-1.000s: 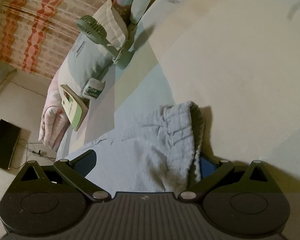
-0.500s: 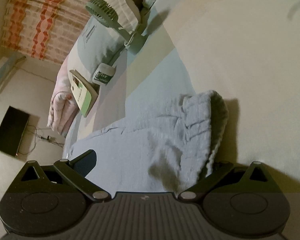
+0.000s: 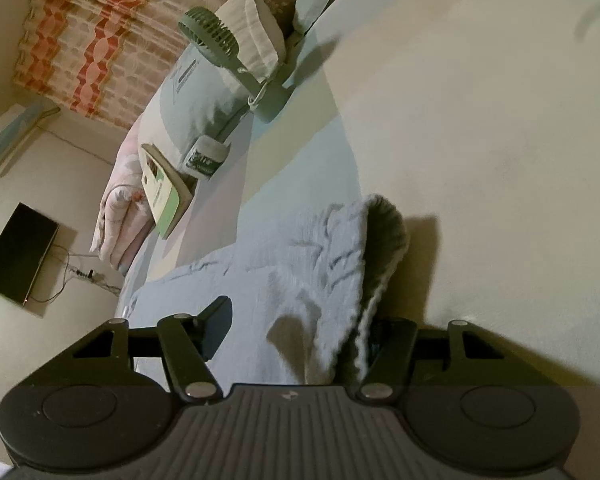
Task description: Fold clothes
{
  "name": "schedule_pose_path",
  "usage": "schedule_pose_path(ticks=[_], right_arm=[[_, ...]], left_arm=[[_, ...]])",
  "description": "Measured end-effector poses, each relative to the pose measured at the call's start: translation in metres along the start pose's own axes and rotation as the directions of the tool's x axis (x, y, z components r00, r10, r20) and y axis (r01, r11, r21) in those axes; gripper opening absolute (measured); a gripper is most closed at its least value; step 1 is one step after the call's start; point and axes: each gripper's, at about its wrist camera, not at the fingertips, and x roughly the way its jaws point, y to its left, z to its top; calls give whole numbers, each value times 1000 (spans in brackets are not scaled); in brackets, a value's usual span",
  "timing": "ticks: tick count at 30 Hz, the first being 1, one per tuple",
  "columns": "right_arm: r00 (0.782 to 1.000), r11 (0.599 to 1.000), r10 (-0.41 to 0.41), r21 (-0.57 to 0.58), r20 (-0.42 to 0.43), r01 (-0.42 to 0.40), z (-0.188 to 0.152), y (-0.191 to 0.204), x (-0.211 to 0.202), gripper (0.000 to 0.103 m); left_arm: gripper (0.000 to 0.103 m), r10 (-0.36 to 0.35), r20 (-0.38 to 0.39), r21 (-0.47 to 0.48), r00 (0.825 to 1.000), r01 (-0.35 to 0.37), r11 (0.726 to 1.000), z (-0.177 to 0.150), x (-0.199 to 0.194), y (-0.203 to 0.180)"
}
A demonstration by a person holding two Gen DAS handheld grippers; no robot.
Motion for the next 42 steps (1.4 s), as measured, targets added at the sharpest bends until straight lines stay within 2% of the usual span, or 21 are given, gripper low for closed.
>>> schedule_pose_path(ticks=[3, 4, 6, 7, 8, 9, 12, 16, 20, 23, 28, 32, 37, 42], right_arm=[[1000, 999, -15, -33, 12, 15, -3, 1, 1, 65], [1000, 999, -21, -45, 16, 21, -4, 2, 1, 60], [999, 997, -39, -61, 33, 40, -7, -1, 0, 48], [998, 997, -52, -62, 42, 54, -9, -3, 0, 36], [996, 996, -67, -60, 50, 70, -10, -6, -1, 19], [995, 995, -82, -57, 59, 86, -12, -9, -2, 14], [991, 989, -113, -84, 77, 119, -15, -4, -1, 13], [973, 965, -219, -129, 69, 227, -15, 17, 5, 14], [932, 895, -358, -261, 62, 361, -16, 49, 14, 17], [909, 846, -407, -338, 91, 412, -22, 70, 15, 17], [886, 778, -442, -432, 141, 457, -35, 101, 10, 17], [875, 726, -455, -499, 169, 474, -47, 128, 8, 17], [874, 685, -450, -557, 183, 470, -62, 153, 4, 17], [879, 650, -438, -609, 190, 455, -79, 171, 3, 16]], left_arm=[[102, 1, 0, 4, 1000, -1, 1000, 0, -1, -1], [102, 3, -1, 3, 1000, -3, 1000, 0, -1, -1], [102, 10, -7, -4, 1000, -10, 1000, 0, 0, 0], [102, 13, -10, -5, 1000, -13, 1000, 0, 1, 1], [102, 16, -12, -4, 1000, -16, 1000, 0, 1, 1], [102, 17, -14, 0, 1000, -17, 1000, 1, 1, 0], [102, 22, -13, 20, 1000, -21, 1000, 2, -1, -1], [102, 40, -5, 25, 999, -40, 999, 6, -5, 2], [102, 51, -1, 24, 999, -51, 998, 9, -9, 7], [102, 73, 6, 41, 997, -73, 996, 15, -12, 15], [102, 131, 42, 107, 990, -135, 985, 34, -11, 33], [102, 166, 68, 171, 984, -176, 970, 55, 7, 49], [102, 168, 61, 201, 984, -177, 963, 78, 46, 71], [102, 247, 62, 274, 967, -254, 928, 84, 81, 85]])
